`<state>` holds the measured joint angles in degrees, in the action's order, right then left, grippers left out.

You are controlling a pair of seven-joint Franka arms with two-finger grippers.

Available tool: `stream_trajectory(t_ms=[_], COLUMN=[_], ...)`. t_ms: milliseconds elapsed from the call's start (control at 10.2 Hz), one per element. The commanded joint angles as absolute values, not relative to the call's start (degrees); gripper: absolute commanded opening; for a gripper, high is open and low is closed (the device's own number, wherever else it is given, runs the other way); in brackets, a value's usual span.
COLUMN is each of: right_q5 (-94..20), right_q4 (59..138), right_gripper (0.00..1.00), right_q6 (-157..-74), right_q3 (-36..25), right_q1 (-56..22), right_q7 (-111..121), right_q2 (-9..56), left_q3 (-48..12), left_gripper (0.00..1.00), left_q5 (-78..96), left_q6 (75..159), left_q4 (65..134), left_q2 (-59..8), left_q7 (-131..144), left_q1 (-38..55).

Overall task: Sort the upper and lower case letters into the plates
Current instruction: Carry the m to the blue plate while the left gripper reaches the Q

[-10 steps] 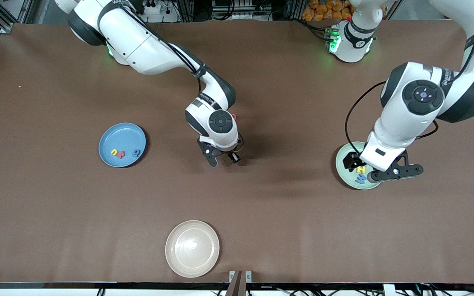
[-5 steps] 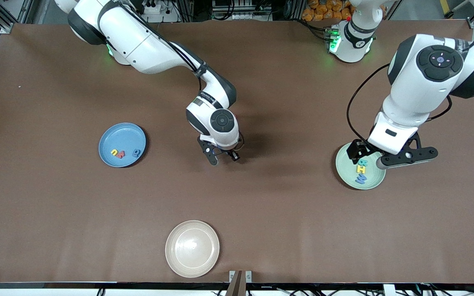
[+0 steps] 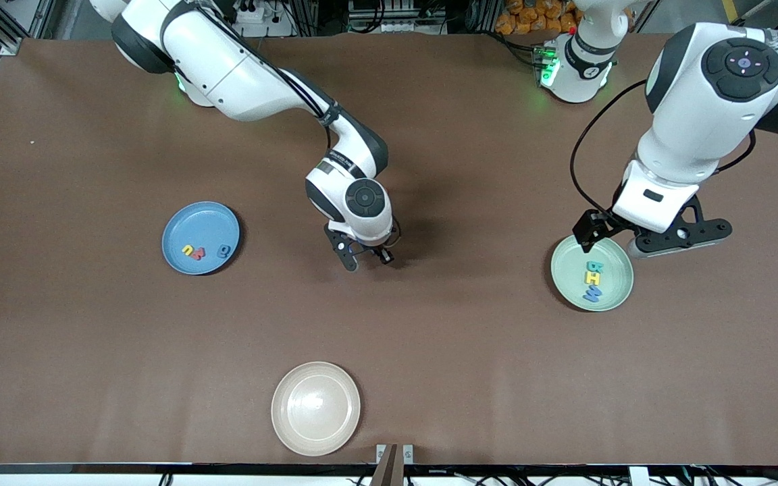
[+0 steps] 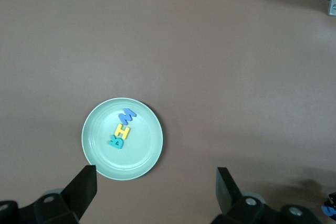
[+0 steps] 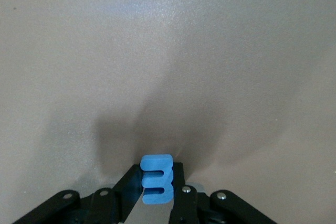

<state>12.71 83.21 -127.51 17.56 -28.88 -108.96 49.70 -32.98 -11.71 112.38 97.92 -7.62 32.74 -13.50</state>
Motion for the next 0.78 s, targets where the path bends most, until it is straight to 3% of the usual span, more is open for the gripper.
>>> stream_trajectory(t_ms=[0,294,490,686], right_q5=[13.4,12.7,12.7,12.9], right_q4=[82.8,82.8,83.0,83.2], right_gripper=[0.0,0.0,0.0,0.0], right_q6=[-128.1,-126.7,-121.1,-115.7], right_q3=[18.1,19.6,30.0,34.4], right_q1=[-27.3,-24.9,-13.4,-6.0], right_q7=[-107.8,-102.8,-98.5,-92.9], right_q2=[49.5,47.7,46.5,45.0], left_q3=[-33.0,-33.0,-33.0,-33.0], left_gripper=[1.0,1.0,1.0,1.0], left_q5=[-10.0,-10.0,-10.0,-8.7], left_q6=[111.3,111.3,111.3,111.3], left_q4=[98.2,98.1,98.1,98.2], left_q2=[-6.5,-6.5,-6.6,-7.0], left_q7=[32.1,32.1,32.3,32.4], left_q1=[-13.6,-12.0,-10.1,-8.9])
